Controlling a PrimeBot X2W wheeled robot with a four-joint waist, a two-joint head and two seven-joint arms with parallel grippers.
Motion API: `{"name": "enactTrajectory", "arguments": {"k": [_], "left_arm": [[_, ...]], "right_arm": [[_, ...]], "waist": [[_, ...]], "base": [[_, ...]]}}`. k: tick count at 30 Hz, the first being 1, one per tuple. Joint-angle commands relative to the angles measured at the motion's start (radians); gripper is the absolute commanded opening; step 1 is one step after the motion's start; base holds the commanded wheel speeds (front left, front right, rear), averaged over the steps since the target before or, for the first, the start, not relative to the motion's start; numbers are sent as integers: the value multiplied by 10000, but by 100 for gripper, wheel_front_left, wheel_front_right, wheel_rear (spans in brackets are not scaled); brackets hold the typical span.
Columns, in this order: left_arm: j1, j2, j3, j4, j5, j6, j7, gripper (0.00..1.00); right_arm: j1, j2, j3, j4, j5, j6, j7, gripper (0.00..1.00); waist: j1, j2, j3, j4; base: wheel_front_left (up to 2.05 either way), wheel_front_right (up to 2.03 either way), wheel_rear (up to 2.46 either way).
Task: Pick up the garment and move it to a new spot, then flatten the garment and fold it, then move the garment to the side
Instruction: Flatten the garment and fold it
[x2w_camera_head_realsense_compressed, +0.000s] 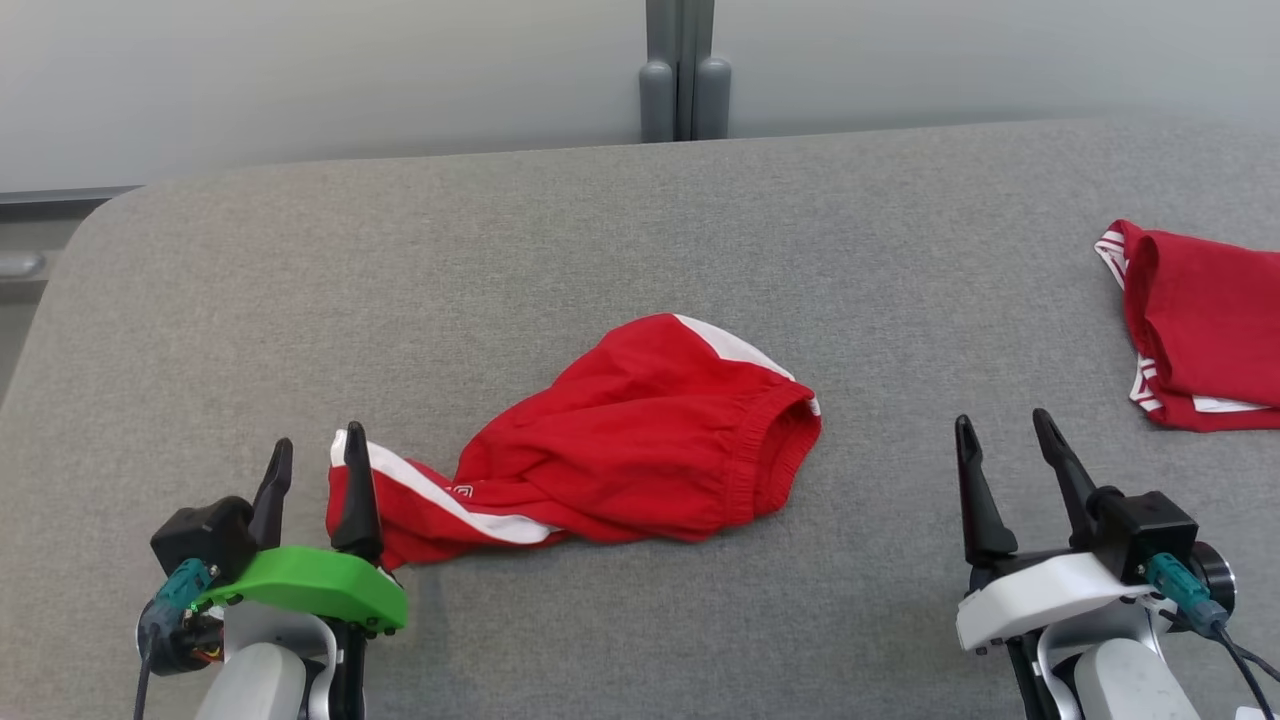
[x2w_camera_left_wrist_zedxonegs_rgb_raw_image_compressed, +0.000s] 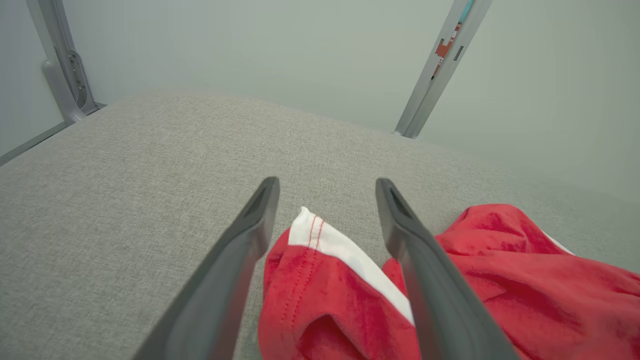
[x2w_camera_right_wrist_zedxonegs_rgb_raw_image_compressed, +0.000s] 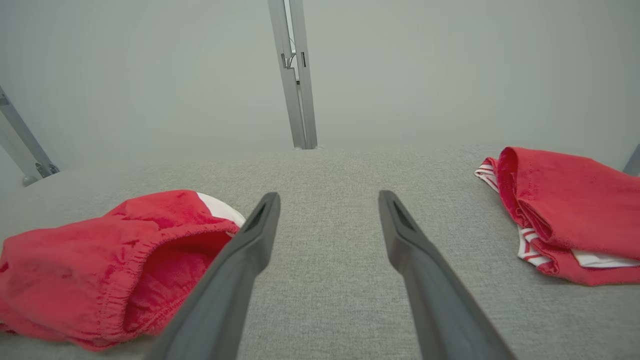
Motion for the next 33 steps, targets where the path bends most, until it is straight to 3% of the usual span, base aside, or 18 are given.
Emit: {"name": "enactTrajectory", "arguments": {"k": [1,5,15,21,23,24,25,29,33], "left_arm": [[256,19,121,-258,213,-55,-26,100],[524,-180,265,-961,609,-84,-26,100],[1150,-1015,17,-1975,1015,-25,-16,100],[1213,-1149,-145,-2148,1069,2,-18,100],[1203,-1174,-104,-2183,1096,31,-18,100],[1203,-1181,-83,-2200,1113,36,-16,100],[1213,-1186,-57,-2219,1121,55,-18,100],[1323,-1201,89,-2279,1153,73,-18,100],[1392,-1206,224,-2392,1207,80,-17,100]], "right_arm": [[107,-17,64,61,-58,-21,-25,100],[179,-18,454,310,-120,-21,-25,100],[-622,-34,2739,1985,125,-21,283,100],[-1365,-29,3158,3281,87,-21,142,100],[-1603,-23,3306,3588,160,-21,92,44],[-1683,-26,3360,3721,189,-21,66,30],[-1781,-28,3427,3846,231,-21,52,1],[-2022,-26,3477,3661,586,-21,-24,0],[-2032,-23,3490,2577,924,-21,-22,0]], "waist": [[0,0,-146,183],[0,0,-197,458],[0,0,157,1309],[0,0,278,1687],[0,0,276,1745],[0,0,265,1761],[0,0,246,1771],[0,0,137,1698],[0,0,-14,1504]], "base": [[0,0,0],[0,0,0],[0,0,0],[0,0,0],[0,0,0],[0,0,0],[0,0,0],[0,0,0],[0,0,0]]}}
